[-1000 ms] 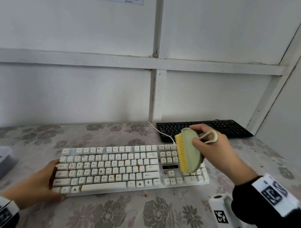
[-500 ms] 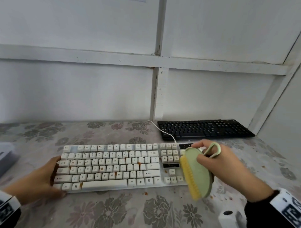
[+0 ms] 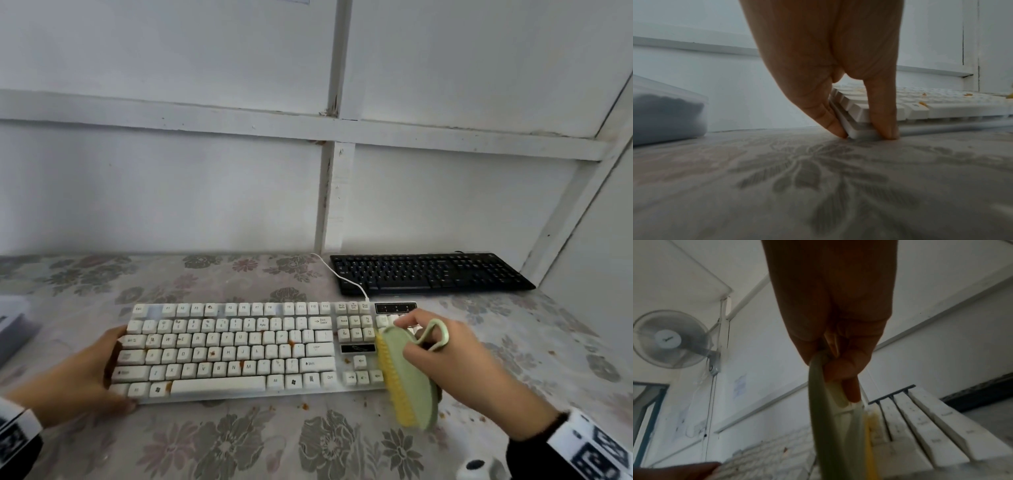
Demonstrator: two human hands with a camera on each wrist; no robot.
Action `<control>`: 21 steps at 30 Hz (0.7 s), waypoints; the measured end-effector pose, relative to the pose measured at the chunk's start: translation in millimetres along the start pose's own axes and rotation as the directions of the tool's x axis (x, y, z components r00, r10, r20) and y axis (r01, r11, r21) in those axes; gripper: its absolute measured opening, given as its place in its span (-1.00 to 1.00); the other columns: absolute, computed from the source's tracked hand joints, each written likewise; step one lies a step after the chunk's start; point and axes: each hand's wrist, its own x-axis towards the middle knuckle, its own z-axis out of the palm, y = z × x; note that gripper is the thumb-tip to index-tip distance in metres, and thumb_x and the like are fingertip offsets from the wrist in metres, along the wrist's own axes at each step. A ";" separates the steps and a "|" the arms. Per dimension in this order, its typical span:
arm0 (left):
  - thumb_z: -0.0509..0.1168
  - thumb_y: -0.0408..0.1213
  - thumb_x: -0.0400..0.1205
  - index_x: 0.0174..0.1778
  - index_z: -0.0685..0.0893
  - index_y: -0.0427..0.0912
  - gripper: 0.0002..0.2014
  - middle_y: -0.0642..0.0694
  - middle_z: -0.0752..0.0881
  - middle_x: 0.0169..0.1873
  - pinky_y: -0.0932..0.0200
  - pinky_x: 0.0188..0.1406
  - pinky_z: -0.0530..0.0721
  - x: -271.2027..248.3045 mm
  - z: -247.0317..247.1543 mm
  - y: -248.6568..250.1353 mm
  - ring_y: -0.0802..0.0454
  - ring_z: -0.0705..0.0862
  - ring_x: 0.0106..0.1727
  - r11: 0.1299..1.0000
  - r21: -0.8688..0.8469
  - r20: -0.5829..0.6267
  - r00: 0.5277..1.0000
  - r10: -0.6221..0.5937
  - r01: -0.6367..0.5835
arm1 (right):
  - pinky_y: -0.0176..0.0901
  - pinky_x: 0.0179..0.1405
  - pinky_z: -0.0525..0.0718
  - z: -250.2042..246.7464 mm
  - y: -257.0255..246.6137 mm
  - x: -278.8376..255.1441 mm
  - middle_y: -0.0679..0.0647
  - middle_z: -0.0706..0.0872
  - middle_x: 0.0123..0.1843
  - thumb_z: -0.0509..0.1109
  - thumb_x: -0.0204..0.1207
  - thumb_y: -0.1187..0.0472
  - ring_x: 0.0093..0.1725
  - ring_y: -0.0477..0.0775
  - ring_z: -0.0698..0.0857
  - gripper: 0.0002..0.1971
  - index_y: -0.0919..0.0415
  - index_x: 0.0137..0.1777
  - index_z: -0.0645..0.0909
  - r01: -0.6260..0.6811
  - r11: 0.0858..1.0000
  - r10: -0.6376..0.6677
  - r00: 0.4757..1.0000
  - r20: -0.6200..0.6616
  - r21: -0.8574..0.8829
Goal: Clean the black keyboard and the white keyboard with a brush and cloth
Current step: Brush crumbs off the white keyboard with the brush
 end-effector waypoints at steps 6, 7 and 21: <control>0.73 -0.01 -0.26 0.42 0.25 0.05 0.29 0.04 0.68 0.14 -0.13 0.19 0.64 0.7 -0.9 -4.9 0.03 0.70 0.14 0.999 0.016 -0.018 0.999 -0.029 0.029 | -0.38 -0.66 0.35 -18.6 -19.3 2.7 -0.17 0.64 -0.48 0.30 0.50 0.32 -0.58 -0.18 0.42 -0.72 -0.12 -0.01 0.64 0.066 0.995 -0.058 0.992 -0.109 0.070; 0.73 -0.05 -0.20 0.41 0.25 0.06 0.24 0.04 0.67 0.15 -0.13 0.20 0.63 2.7 -1.4 -8.2 0.03 0.69 0.15 0.999 0.028 -0.010 0.999 -0.031 0.032 | -0.35 -0.65 0.39 -17.5 -20.3 7.6 -0.12 0.69 -0.38 0.30 0.50 0.31 -0.54 -0.15 0.45 -0.71 -0.14 0.01 0.63 0.073 0.995 -0.063 0.988 -0.141 0.069; 0.74 -0.18 -0.01 0.50 0.30 0.12 0.15 -0.01 0.65 0.28 -0.22 0.26 0.52 32.9 -10.6 -83.5 -0.05 0.64 0.28 0.999 0.048 0.071 0.997 -0.015 0.012 | -0.32 -0.64 0.28 -11.7 -4.5 -9.4 -0.05 0.50 -0.55 0.31 0.47 0.35 -0.58 -0.09 0.34 -0.72 -0.11 -0.08 0.65 0.041 0.995 -0.036 0.998 -0.052 0.094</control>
